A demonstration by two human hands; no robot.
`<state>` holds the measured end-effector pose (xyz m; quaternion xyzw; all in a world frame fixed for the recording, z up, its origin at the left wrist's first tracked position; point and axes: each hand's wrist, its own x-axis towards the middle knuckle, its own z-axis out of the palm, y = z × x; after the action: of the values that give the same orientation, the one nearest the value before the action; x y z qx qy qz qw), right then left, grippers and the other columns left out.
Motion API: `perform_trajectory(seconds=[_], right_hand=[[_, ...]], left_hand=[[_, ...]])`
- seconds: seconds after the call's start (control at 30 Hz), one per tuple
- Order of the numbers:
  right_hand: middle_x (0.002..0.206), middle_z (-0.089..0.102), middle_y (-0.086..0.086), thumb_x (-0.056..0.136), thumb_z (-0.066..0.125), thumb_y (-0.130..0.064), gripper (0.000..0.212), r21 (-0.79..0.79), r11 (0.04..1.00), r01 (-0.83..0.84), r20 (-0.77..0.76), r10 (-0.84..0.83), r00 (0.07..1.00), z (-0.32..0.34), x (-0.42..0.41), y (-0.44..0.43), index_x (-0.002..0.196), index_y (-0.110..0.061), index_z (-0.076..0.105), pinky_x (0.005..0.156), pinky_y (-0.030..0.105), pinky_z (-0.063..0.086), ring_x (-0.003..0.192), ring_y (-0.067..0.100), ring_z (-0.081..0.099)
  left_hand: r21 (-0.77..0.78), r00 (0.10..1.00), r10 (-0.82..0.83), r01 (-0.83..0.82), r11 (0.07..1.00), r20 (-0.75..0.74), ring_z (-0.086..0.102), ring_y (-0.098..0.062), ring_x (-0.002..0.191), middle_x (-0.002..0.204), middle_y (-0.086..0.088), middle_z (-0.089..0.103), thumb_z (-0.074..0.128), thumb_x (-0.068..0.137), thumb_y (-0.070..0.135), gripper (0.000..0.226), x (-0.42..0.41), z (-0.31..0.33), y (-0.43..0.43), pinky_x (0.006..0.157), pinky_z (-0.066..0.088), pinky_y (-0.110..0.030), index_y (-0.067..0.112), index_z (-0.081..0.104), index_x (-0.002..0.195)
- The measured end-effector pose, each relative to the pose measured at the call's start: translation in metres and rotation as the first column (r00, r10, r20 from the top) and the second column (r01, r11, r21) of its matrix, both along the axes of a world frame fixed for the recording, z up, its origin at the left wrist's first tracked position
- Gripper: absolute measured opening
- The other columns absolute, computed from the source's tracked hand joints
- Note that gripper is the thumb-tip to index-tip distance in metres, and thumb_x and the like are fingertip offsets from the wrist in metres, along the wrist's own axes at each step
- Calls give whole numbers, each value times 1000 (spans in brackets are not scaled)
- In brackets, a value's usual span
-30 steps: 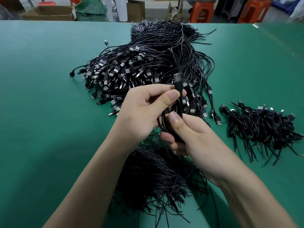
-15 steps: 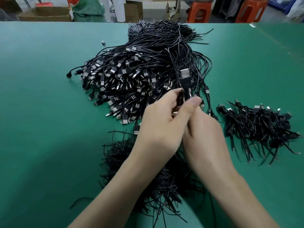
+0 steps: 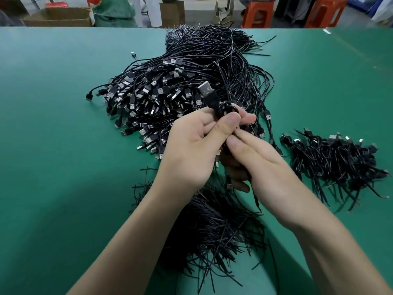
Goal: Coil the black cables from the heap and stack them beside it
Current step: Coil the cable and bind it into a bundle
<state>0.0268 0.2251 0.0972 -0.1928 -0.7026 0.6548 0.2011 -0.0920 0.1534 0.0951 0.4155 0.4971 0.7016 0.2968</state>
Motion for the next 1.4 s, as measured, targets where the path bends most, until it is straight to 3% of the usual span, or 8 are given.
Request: perform_trajectory(seconds=[0.17, 0.3, 0.53, 0.7, 0.87, 1.17, 1.3, 1.4], right_hand=[[67, 41, -6, 99, 44, -52, 38, -255, 967, -18, -31, 10, 999, 3, -1, -3, 73, -30, 61, 50, 18, 34, 57, 9, 35], [68, 33, -6, 104, 44, -44, 38, -383, 908, -169, -150, 120, 981, 4, 1, -1, 74, -22, 52, 48, 18, 30, 55, 9, 29], [65, 35, 0, 106, 42, -42, 36, -505, 818, -276, -226, 183, 957, 6, -2, -5, 80, -18, 49, 39, 19, 32, 46, 7, 32], [63, 36, -2, 105, 41, -43, 36, -416, 904, -103, -93, 71, 993, 6, 0, -3, 83, -18, 55, 37, 18, 21, 40, 6, 27], [62, 39, -11, 110, 39, -35, 34, -101, 994, 40, -14, -42, 999, 0, -3, -4, 87, -18, 57, 46, 19, 28, 50, 7, 33], [61, 47, -20, 110, 37, -35, 28, 377, 914, 146, 34, -171, 985, -7, -6, -4, 85, -42, 49, 55, 18, 30, 55, 3, 40], [66, 49, -15, 110, 38, -36, 31, 397, 902, 169, 62, -210, 976, -6, -3, 1, 81, -27, 46, 60, 39, 40, 61, 5, 42], [70, 48, -9, 109, 37, -42, 35, 412, 895, 170, 99, -229, 968, -4, -1, 3, 80, -23, 42, 67, 53, 47, 64, 10, 43]], left_hand=[[-31, 1000, 10, -10, 999, -10, 66, -54, 96, 102, -12, 79, 61, 103, 23, 17, 1, 0, 0, 75, 61, -39, 23, 77, 96], [-36, 994, -93, 95, 995, 51, 63, -8, 61, 109, -3, 80, 64, 102, 27, 14, -6, 4, -4, 56, 54, -18, 21, 74, 109], [20, 972, -185, 184, 983, 143, 72, -26, 112, 79, -1, 78, 68, 96, 22, 14, -17, 2, -7, 77, 61, -26, 25, 80, 104], [26, 992, -71, 68, 997, 104, 62, -62, 100, 72, 1, 75, 71, 94, 21, 10, -12, -4, -2, 70, 64, -33, 20, 80, 97], [20, 994, 32, -34, 999, 105, 73, -25, 86, 69, -13, 70, 69, 96, 14, 10, -11, -7, 1, 84, 59, -25, 12, 78, 100], [-40, 997, -44, 42, 998, -57, 75, -13, 98, 106, -6, 80, 68, 97, 10, 18, -18, 0, -6, 83, 57, -20, 9, 75, 113], [-388, 800, -197, -49, 920, -567, 72, -4, 99, 103, 18, 78, 72, 97, 29, 12, -48, 8, -22, 93, 57, -29, 29, 79, 106], [-721, 632, -518, -94, 686, -576, 68, 9, 89, 89, 30, 74, 80, 87, 39, 2, -58, 8, -32, 87, 54, -22, 40, 81, 87]])
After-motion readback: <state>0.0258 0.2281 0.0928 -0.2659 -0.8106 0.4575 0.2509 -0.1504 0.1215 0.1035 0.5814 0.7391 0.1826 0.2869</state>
